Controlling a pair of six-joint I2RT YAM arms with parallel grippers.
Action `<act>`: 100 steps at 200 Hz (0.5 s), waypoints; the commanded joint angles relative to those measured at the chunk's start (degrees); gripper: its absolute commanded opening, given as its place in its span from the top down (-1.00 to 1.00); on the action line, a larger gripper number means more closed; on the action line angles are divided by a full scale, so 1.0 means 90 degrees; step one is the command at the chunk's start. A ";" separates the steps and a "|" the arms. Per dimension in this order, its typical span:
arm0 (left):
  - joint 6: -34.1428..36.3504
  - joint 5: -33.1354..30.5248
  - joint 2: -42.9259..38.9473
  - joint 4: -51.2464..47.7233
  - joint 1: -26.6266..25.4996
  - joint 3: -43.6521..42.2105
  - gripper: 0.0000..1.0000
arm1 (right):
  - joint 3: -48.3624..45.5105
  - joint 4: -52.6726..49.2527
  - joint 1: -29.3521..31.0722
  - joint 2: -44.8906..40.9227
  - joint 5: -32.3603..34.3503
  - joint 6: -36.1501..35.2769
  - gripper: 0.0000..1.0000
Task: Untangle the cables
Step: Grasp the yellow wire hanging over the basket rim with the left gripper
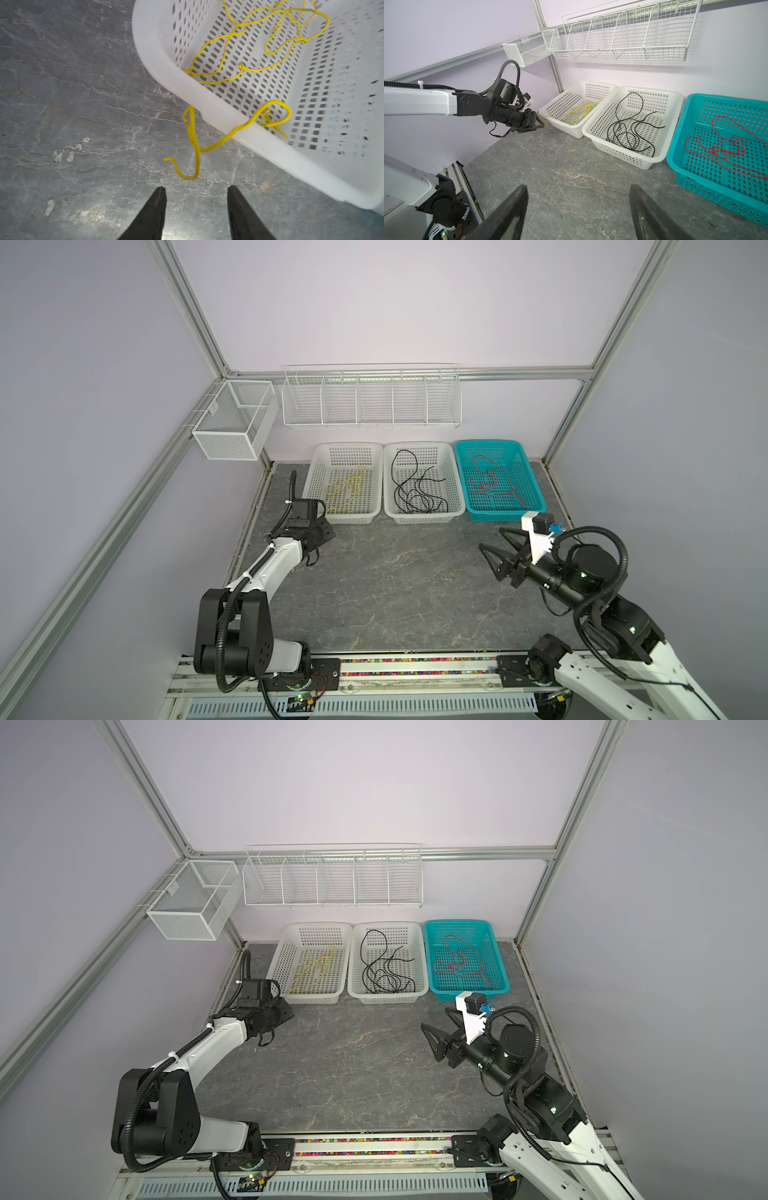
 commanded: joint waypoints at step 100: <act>0.0394 -0.1406 0.0880 -0.0053 -0.0309 0.0682 0.39 | -0.0134 0.0242 0.0032 -0.0130 -0.0009 -0.0055 -0.58</act>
